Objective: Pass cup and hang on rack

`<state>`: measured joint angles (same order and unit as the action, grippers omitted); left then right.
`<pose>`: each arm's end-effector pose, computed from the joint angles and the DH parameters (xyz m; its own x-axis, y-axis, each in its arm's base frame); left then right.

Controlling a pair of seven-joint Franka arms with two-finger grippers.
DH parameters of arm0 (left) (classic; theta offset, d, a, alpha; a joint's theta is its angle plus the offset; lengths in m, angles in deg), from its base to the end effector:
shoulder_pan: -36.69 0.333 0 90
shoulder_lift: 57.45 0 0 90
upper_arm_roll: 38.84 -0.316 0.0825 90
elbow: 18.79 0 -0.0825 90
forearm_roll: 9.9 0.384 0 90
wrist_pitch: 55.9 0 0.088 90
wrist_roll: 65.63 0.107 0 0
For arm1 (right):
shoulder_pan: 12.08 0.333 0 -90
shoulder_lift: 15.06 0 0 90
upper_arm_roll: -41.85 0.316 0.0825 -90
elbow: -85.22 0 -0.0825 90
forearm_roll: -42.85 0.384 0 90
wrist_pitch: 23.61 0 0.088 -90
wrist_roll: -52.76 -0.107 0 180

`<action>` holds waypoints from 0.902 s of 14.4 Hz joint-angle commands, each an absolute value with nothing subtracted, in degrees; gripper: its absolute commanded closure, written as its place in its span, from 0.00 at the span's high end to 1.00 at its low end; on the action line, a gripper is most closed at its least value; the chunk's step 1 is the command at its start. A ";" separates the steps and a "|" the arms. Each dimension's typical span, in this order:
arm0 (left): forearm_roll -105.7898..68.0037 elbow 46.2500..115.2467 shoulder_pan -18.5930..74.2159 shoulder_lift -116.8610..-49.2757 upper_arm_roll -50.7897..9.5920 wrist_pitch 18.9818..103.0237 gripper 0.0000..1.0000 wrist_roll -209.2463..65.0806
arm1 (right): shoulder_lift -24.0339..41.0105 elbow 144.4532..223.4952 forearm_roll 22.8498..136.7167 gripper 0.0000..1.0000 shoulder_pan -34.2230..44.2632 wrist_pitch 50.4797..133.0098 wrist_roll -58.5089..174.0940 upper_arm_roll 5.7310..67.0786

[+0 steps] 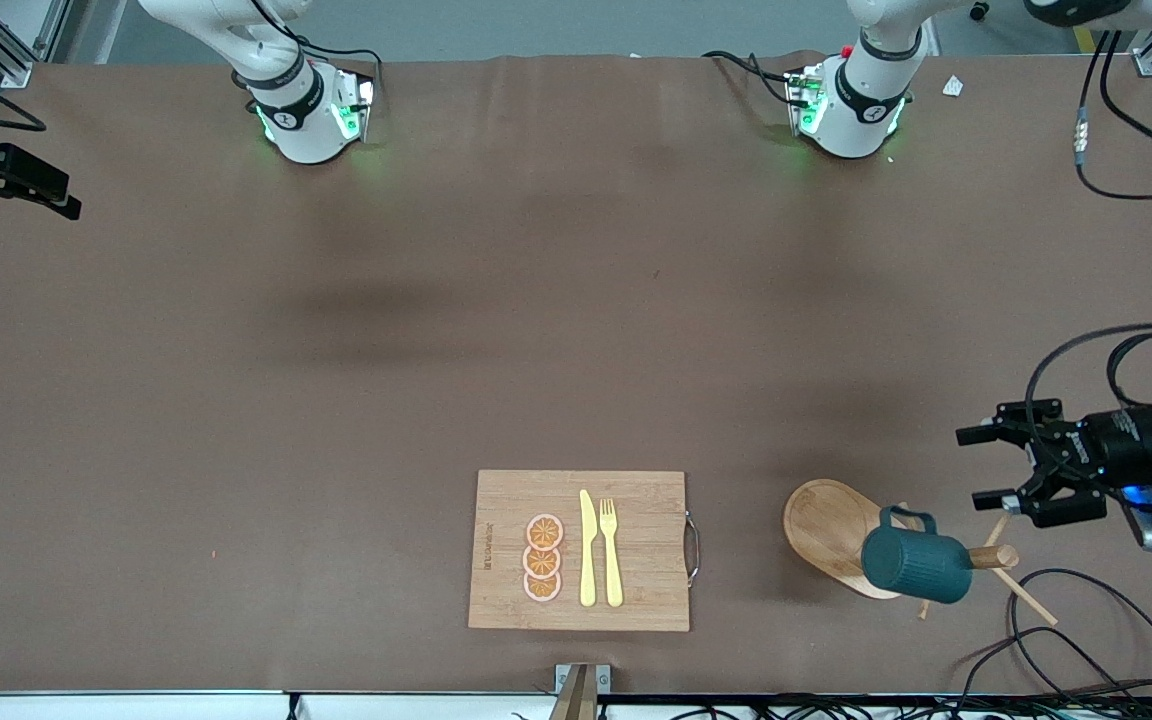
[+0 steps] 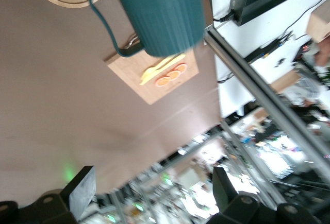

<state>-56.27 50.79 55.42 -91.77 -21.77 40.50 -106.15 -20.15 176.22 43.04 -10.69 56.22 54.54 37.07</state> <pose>0.7183 0.0088 0.4715 0.6123 0.4581 -0.6444 0.7903 -0.3312 0.5155 0.5066 -0.0318 0.6489 0.9940 -0.0261 -0.1058 -0.0277 -0.9995 -0.0140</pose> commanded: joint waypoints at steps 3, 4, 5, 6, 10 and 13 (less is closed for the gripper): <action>-38.77 52.23 55.67 -83.65 -14.94 38.59 1.00 -105.54 | -21.83 177.50 42.76 1.00 -9.88 56.46 54.17 37.11; -33.60 52.23 55.50 -82.51 -13.45 38.15 1.00 -105.36 | -21.83 177.50 42.76 1.00 -9.88 56.46 54.17 37.11; -28.32 52.31 55.49 -81.71 -11.44 37.97 1.00 -105.36 | -21.83 177.50 42.76 1.00 -9.88 56.46 54.17 37.11; -23.49 52.32 55.58 -81.10 -9.15 37.88 1.00 -105.27 | -21.83 177.59 42.76 1.00 -9.88 56.46 54.17 37.11; -4.75 52.32 55.85 -78.46 -3.78 34.64 1.00 -97.39 | -21.74 177.59 42.76 1.00 -9.88 56.46 54.17 37.11; -1.04 53.45 52.71 -73.82 -7.08 33.93 1.00 -91.32 | -21.74 177.59 42.76 1.00 -9.97 56.54 54.17 37.11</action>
<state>-3.52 50.99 54.84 -78.83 -4.07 34.69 -95.59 -20.17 176.22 43.04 -10.31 56.22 54.54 37.20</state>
